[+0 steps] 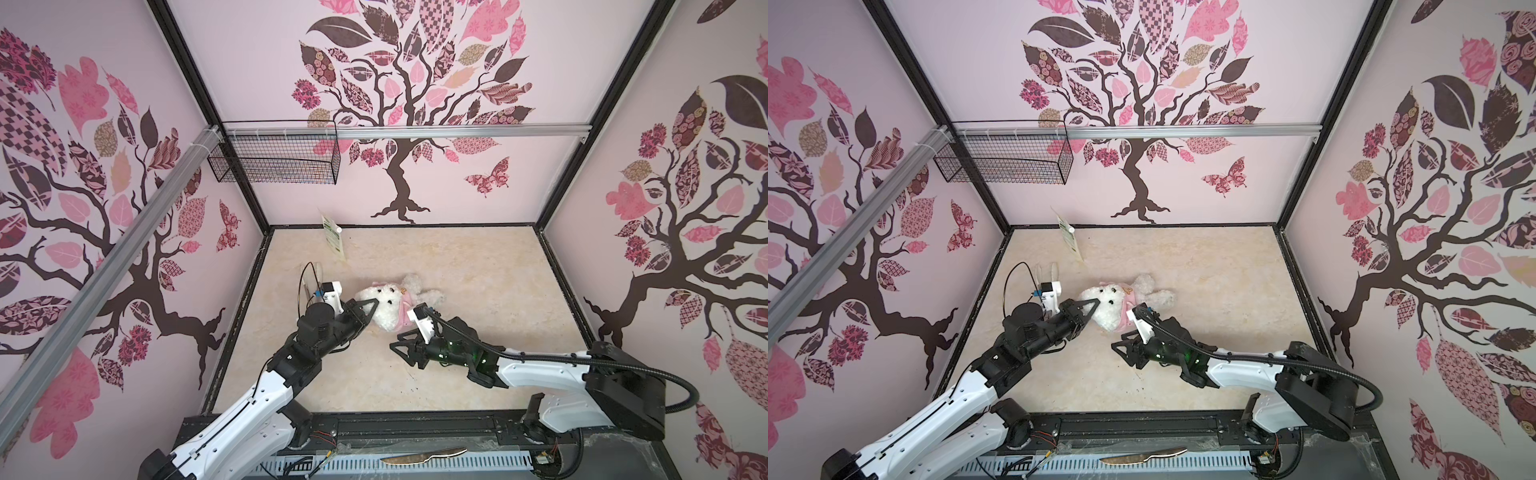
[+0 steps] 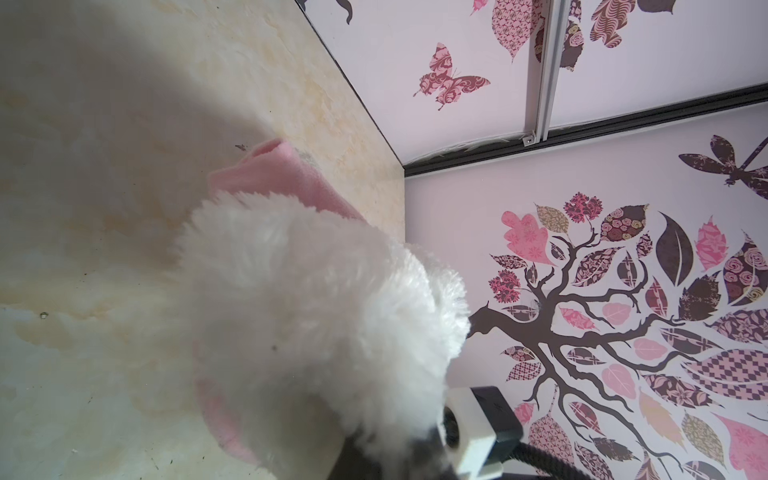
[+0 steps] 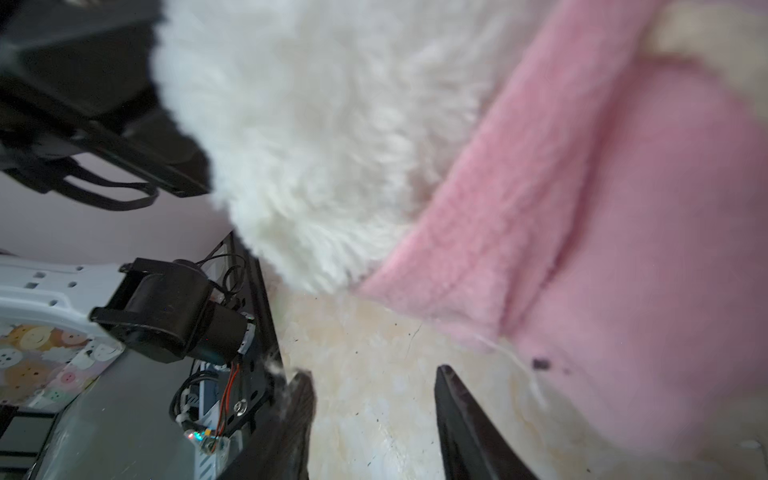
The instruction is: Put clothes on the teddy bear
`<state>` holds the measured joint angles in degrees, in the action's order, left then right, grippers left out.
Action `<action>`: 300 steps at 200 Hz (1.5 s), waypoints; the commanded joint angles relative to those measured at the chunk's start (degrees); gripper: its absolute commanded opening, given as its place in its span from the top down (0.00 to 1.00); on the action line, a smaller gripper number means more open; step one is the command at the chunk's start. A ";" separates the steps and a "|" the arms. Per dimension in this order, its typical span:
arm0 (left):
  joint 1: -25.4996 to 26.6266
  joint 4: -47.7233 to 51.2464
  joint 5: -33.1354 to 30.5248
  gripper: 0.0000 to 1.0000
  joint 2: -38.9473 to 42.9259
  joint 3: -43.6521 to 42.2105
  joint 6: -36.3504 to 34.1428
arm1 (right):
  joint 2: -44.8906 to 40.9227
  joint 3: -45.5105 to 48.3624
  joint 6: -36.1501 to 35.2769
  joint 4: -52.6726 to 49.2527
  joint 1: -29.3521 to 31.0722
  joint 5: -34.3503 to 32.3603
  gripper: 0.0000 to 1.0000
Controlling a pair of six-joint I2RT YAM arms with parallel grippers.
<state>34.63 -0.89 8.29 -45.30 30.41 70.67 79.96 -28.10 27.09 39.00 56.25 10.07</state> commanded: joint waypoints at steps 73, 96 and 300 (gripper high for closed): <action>0.39 -4.94 0.28 1.00 0.28 -0.18 0.79 | 1.96 4.26 5.77 12.00 -9.14 -0.67 0.96; -0.39 -5.03 0.23 1.00 0.06 0.06 0.44 | -2.81 7.64 3.15 6.30 -9.85 -2.50 0.83; 3.97 -21.55 7.86 0.50 -21.64 -5.84 -6.46 | 6.26 9.24 8.53 2.43 -32.43 12.10 0.79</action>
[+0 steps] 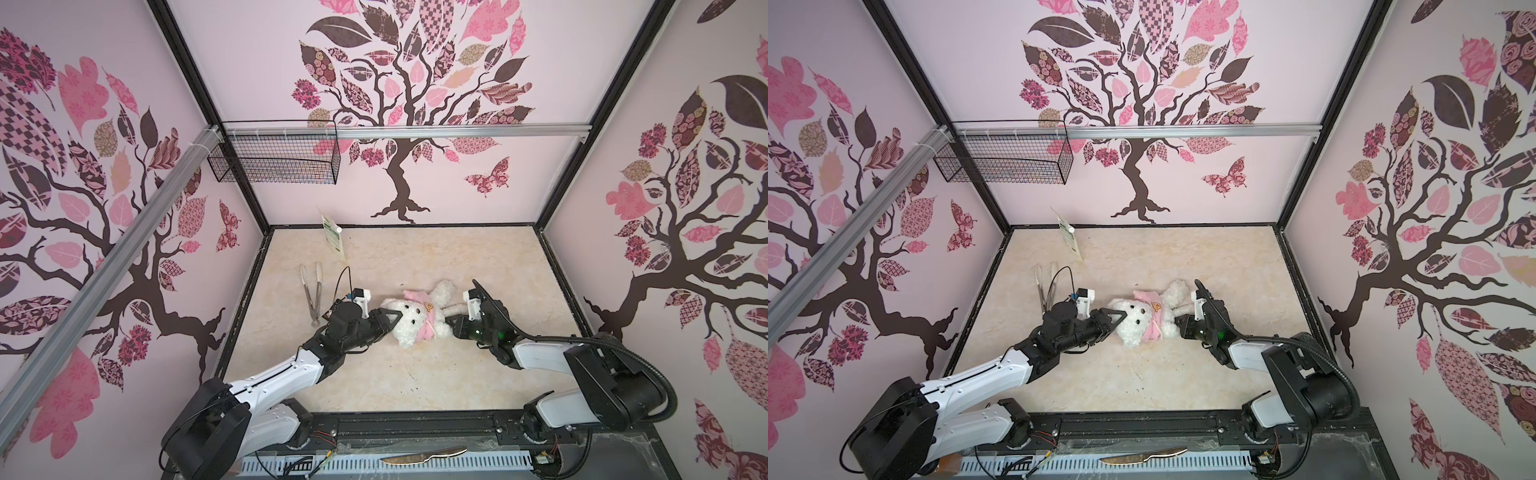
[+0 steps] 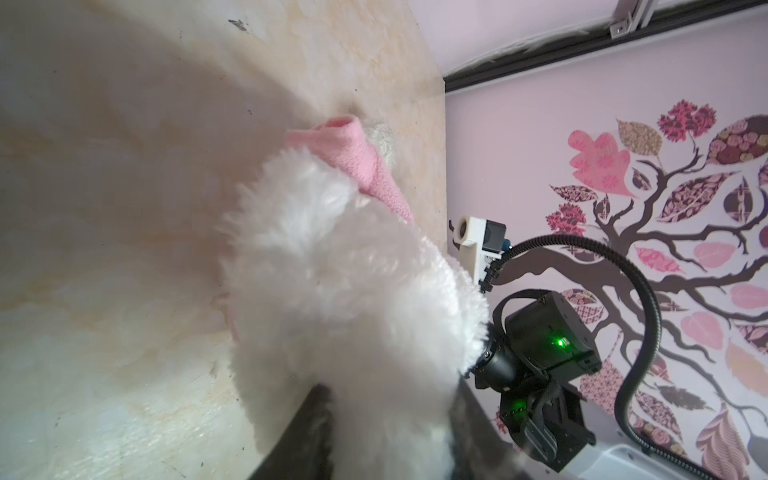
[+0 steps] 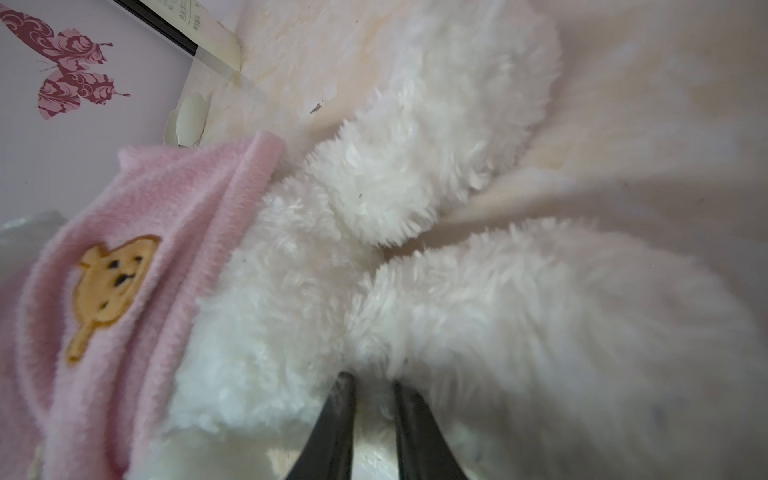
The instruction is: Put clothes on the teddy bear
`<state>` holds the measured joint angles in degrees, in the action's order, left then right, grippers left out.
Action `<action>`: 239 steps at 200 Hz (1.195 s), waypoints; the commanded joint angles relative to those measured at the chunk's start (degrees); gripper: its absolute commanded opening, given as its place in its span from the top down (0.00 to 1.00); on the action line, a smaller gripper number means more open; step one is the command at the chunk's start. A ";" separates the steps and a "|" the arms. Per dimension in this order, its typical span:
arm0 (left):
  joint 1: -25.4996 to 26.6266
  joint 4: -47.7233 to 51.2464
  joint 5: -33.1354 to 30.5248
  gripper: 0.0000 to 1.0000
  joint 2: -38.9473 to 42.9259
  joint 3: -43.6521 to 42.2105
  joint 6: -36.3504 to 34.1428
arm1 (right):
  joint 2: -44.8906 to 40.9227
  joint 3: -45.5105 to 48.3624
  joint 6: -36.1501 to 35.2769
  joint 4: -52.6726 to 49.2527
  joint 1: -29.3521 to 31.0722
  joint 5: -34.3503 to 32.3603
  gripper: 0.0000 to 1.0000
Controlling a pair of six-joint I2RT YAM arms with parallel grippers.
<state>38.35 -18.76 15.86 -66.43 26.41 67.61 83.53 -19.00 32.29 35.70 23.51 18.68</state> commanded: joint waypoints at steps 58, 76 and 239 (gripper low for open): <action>0.24 -3.75 -1.38 0.40 -5.67 0.06 -6.40 | 3.13 0.48 2.89 5.90 0.40 3.90 0.79; 0.32 -2.10 -1.49 0.37 -7.55 1.22 -8.13 | 3.64 0.26 3.53 6.56 0.49 4.65 0.79; 0.39 -11.06 -3.20 0.80 -11.48 -1.40 -5.98 | 6.64 -0.27 3.79 7.99 2.20 5.14 0.80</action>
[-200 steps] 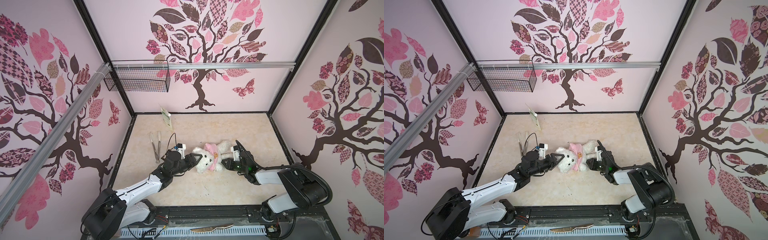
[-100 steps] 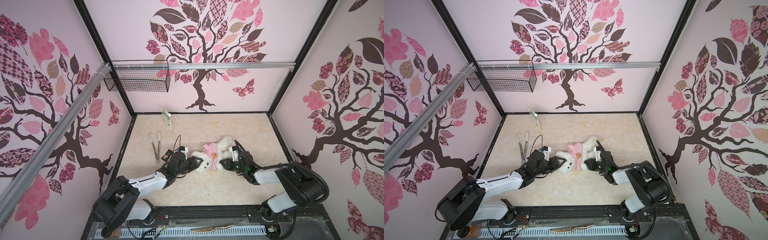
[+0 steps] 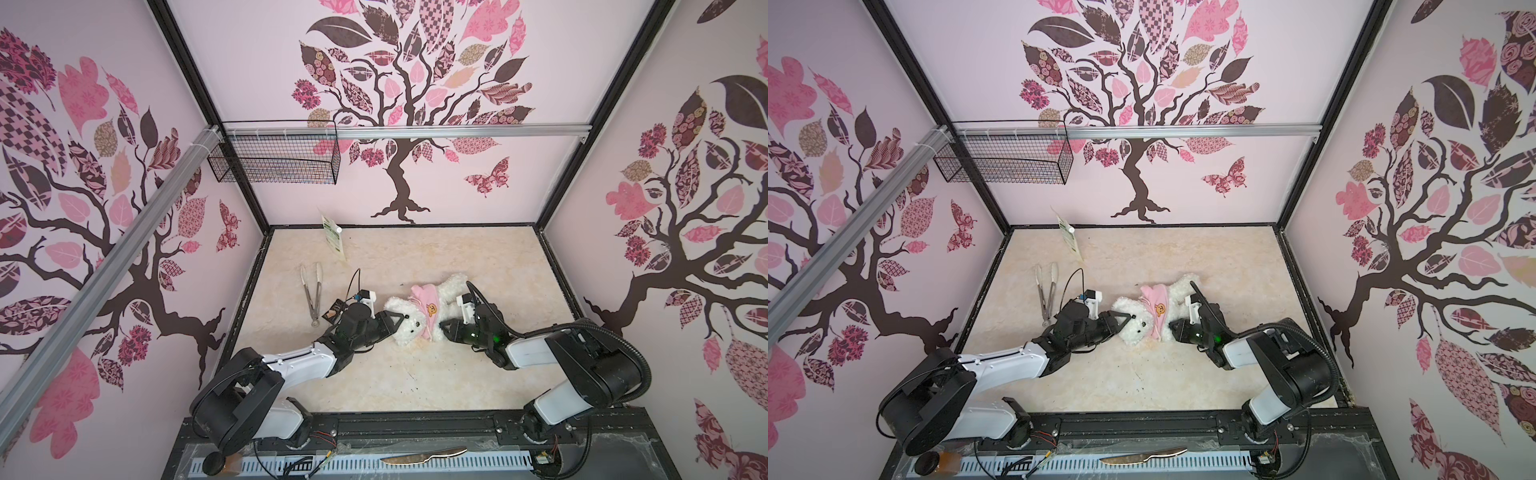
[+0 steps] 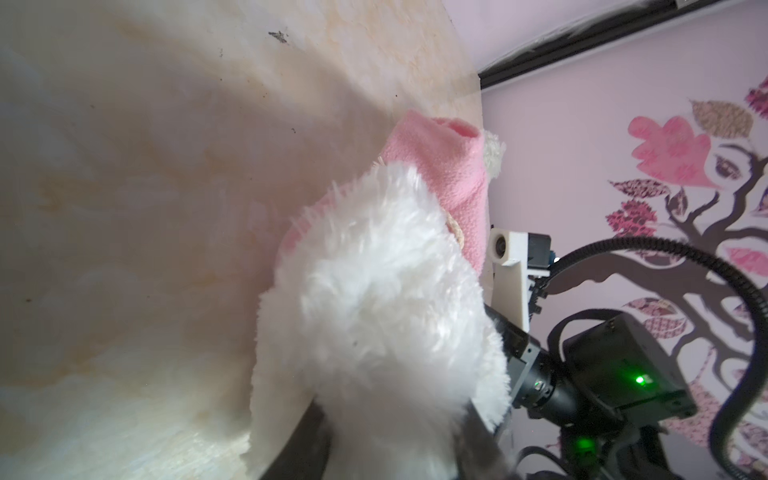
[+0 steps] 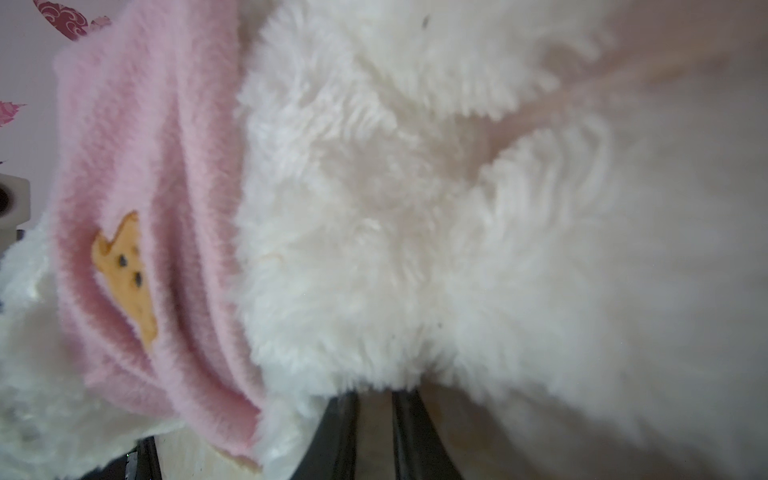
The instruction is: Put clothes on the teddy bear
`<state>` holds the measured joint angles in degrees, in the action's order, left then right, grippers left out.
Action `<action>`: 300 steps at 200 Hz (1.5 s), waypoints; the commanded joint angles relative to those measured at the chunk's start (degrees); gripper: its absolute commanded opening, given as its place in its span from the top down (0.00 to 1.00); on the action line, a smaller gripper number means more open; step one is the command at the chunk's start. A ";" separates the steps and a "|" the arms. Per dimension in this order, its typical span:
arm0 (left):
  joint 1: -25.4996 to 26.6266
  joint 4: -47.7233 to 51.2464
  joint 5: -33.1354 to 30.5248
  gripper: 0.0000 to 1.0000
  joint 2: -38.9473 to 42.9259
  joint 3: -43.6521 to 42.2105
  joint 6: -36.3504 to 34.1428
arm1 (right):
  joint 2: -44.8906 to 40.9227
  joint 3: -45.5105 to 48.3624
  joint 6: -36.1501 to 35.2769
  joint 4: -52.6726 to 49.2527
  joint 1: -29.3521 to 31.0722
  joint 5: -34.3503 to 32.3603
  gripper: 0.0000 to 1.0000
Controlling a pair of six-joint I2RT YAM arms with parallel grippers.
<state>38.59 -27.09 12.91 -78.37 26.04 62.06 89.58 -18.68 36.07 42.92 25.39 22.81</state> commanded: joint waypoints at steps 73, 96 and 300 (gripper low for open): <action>-7.48 3.55 15.82 1.00 8.88 -0.06 -8.70 | -25.26 -0.76 -12.23 -16.84 0.47 -1.06 0.63; -7.80 4.76 15.74 1.00 11.33 0.19 -10.03 | -30.90 -2.29 -12.95 -20.74 0.56 4.34 0.60; -14.30 -2.82 17.94 1.00 20.49 -4.00 51.12 | -12.04 10.82 -35.82 33.55 19.40 -14.70 0.77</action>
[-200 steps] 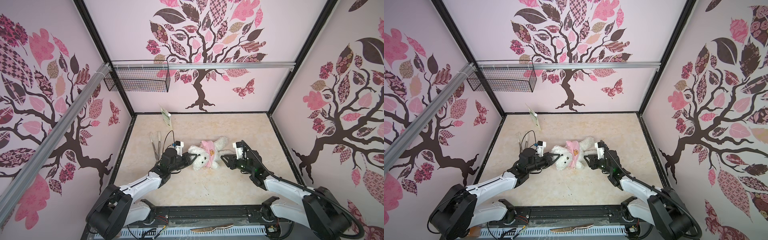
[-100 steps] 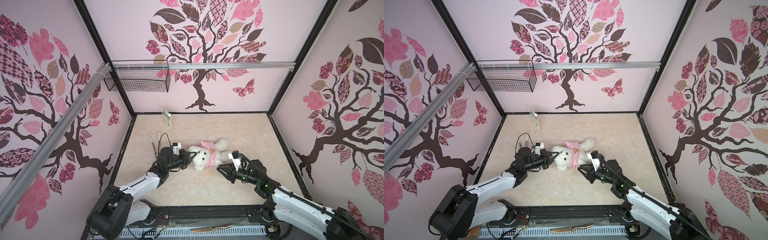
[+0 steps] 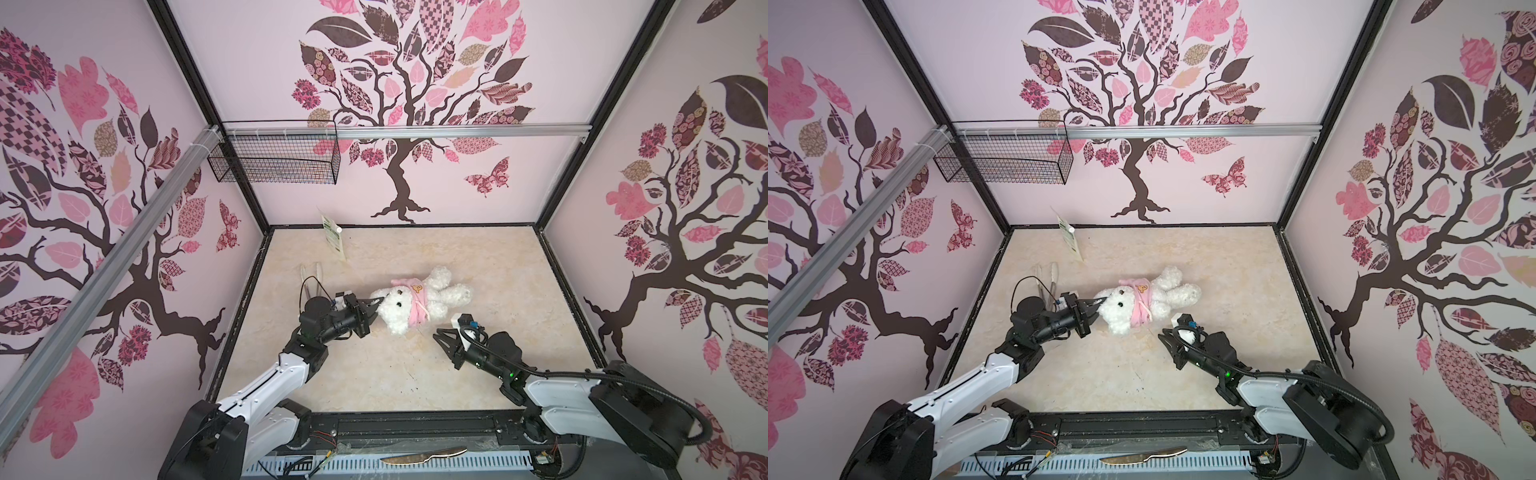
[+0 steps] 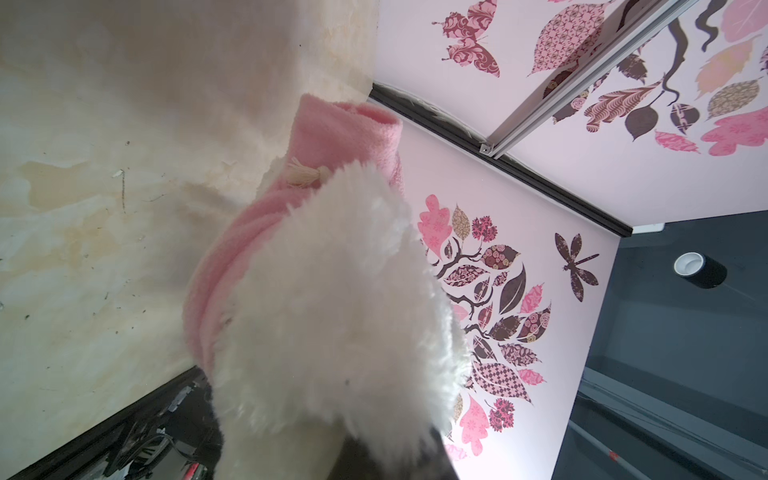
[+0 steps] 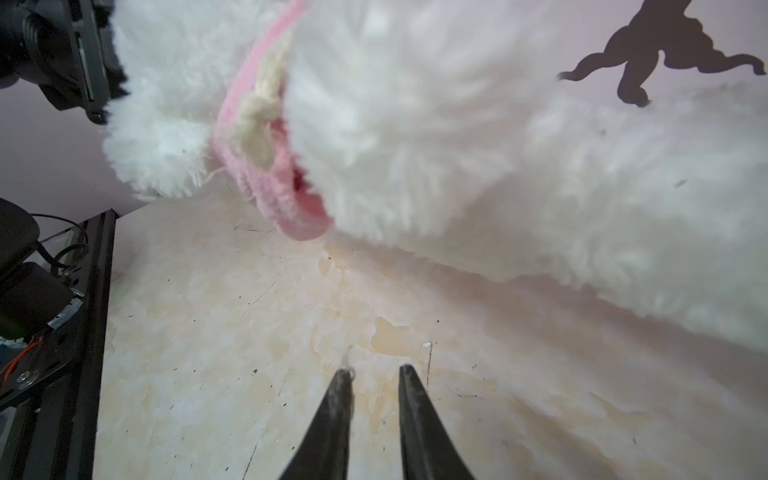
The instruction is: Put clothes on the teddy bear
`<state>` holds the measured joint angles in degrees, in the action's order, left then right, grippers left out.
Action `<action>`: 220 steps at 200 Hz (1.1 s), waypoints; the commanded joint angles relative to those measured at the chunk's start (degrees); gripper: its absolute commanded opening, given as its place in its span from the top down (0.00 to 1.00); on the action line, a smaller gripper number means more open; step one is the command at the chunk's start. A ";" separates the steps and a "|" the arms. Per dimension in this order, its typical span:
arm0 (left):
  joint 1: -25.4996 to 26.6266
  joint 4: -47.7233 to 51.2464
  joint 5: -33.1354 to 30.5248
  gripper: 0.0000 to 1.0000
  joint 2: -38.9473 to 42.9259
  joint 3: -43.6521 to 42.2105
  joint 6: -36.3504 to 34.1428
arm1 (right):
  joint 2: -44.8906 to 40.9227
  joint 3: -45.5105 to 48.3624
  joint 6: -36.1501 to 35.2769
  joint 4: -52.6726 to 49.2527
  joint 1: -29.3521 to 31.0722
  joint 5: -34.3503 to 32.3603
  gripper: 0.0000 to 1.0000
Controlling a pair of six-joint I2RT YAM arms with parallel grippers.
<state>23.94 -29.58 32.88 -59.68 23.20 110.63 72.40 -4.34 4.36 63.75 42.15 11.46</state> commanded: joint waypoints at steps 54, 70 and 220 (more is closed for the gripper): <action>0.79 -1.40 -1.66 1.00 2.09 -1.89 2.68 | 16.29 -8.45 -4.36 23.40 3.94 -6.15 0.79; 0.93 -1.35 -1.75 1.00 2.23 -2.04 2.55 | 18.50 -9.03 -4.43 25.46 4.00 -7.01 0.80; 1.28 -0.96 -3.50 1.00 3.35 -2.81 2.40 | 25.14 -9.98 -5.23 34.94 4.01 -10.80 1.00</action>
<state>25.06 -28.16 29.34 -57.36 21.61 112.79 98.02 -15.53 -0.40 89.52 45.98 4.21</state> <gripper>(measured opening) 0.065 0.049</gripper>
